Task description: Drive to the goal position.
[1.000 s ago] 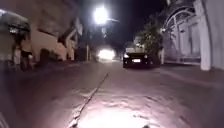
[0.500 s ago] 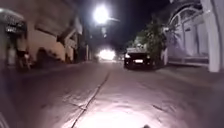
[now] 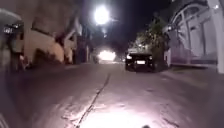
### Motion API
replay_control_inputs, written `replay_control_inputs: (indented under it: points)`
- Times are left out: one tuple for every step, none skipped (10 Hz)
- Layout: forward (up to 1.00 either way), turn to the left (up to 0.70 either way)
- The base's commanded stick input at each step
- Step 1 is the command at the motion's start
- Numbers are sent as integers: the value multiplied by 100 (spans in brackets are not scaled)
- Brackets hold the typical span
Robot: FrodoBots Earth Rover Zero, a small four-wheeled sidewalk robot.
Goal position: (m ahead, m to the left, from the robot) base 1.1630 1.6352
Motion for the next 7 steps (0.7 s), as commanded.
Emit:
replay_control_inputs:
  points:
    - [70,0]
    - [70,0]
    - [70,0]
    - [70,0]
    - [70,0]
    - [70,0]
    - [70,0]
